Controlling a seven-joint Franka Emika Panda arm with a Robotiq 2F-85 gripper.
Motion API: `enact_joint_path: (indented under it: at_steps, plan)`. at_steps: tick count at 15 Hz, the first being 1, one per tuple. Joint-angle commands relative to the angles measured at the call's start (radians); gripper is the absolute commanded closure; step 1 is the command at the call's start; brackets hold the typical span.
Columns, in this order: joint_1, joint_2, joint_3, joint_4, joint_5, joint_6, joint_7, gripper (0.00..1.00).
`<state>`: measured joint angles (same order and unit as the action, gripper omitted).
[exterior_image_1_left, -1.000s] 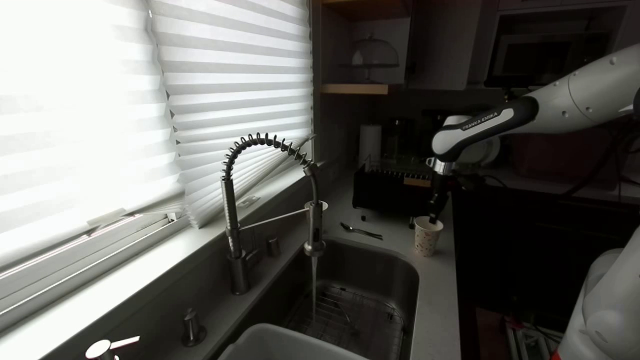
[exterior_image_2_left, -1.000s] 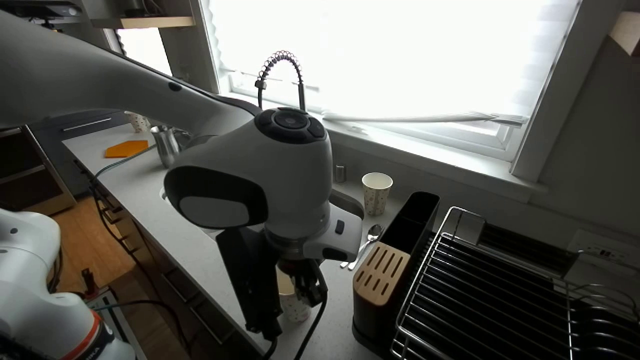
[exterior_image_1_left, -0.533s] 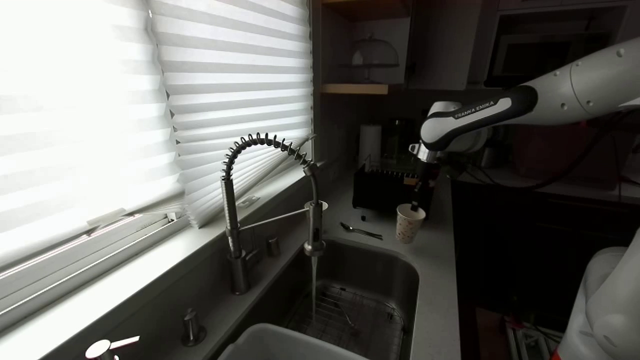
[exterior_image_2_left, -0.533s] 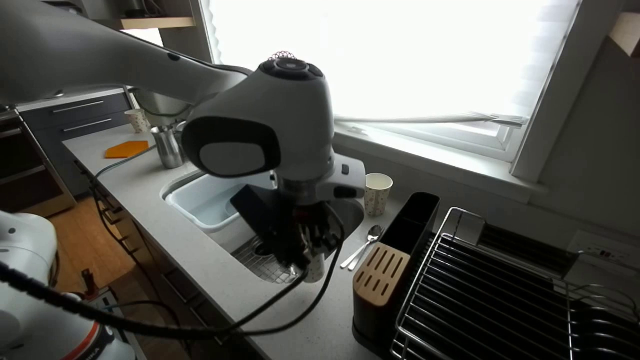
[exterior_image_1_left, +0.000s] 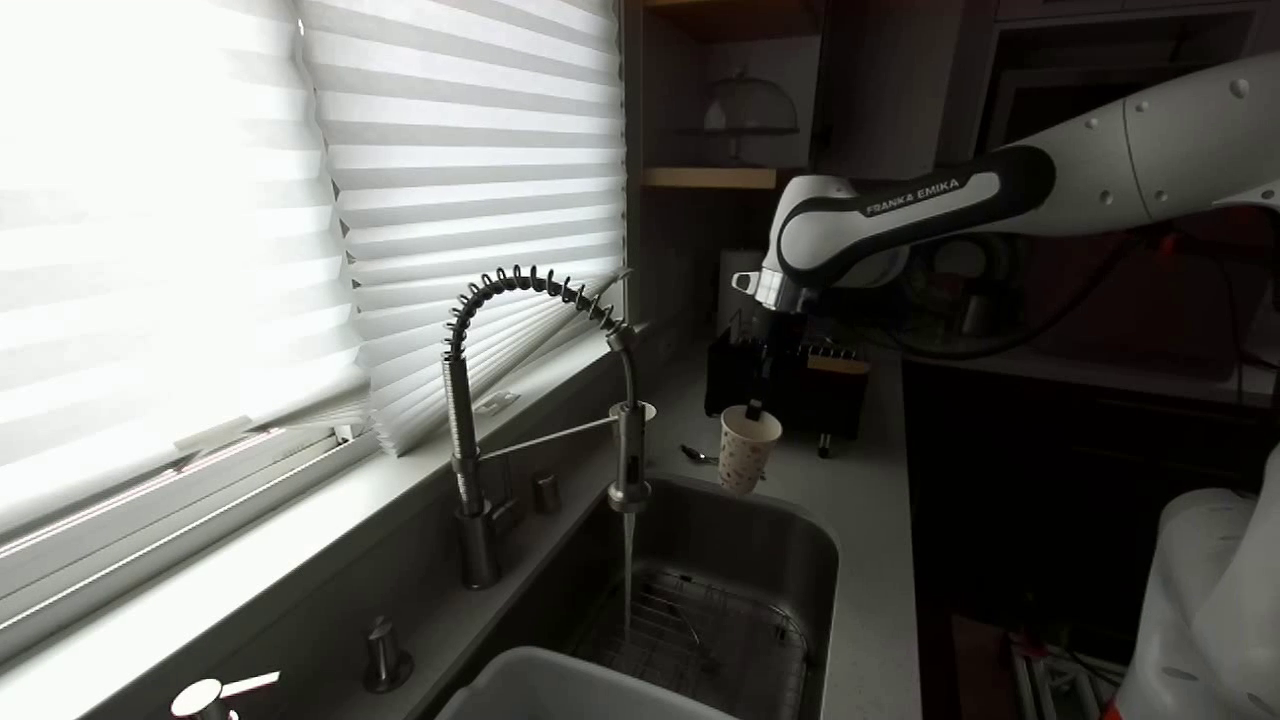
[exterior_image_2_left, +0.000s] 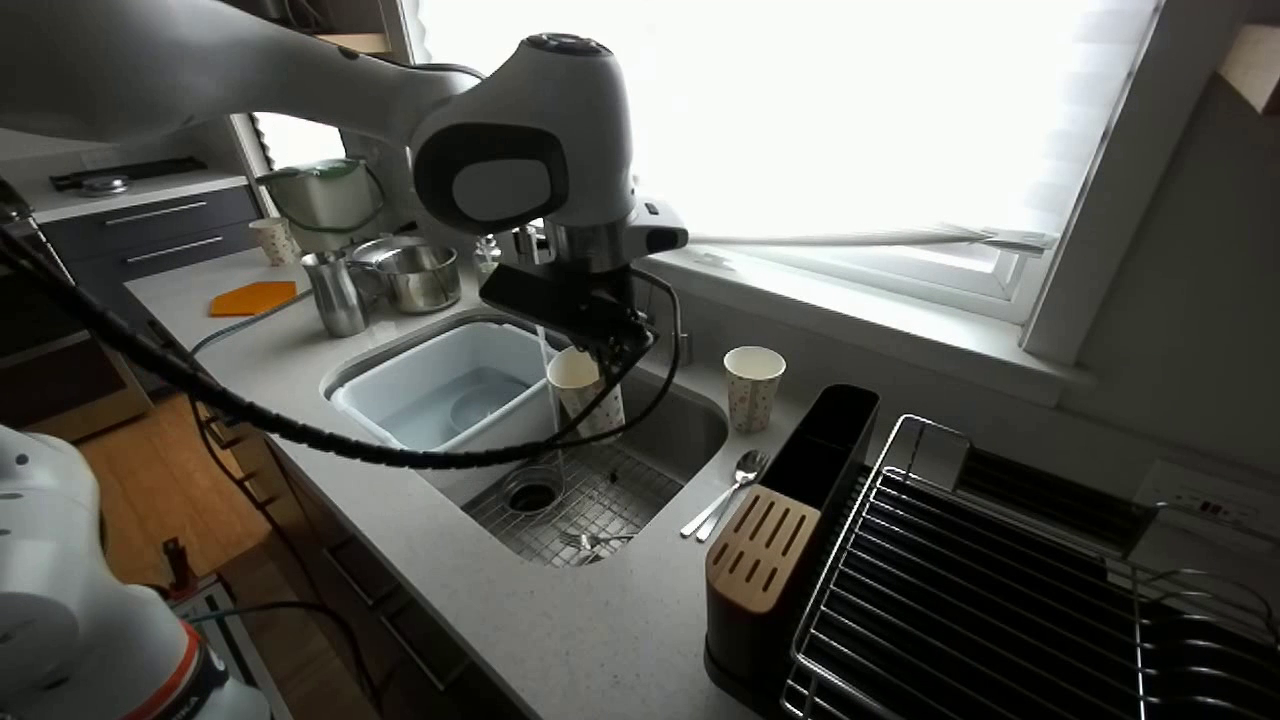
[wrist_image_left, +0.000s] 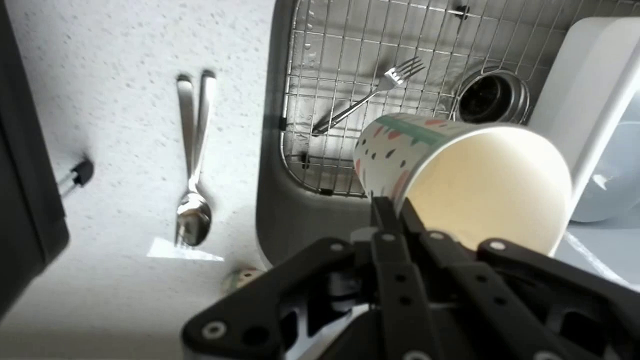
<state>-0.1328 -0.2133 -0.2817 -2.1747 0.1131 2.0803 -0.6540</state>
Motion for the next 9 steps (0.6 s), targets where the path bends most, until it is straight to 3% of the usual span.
enact_joint_path:
  at_steps: [1,9]
  plan:
    - [0.042,0.035,0.043,0.025,0.014,-0.016,-0.063,0.99]
    - [0.035,0.028,0.057,0.018,0.002,-0.003,-0.04,0.96]
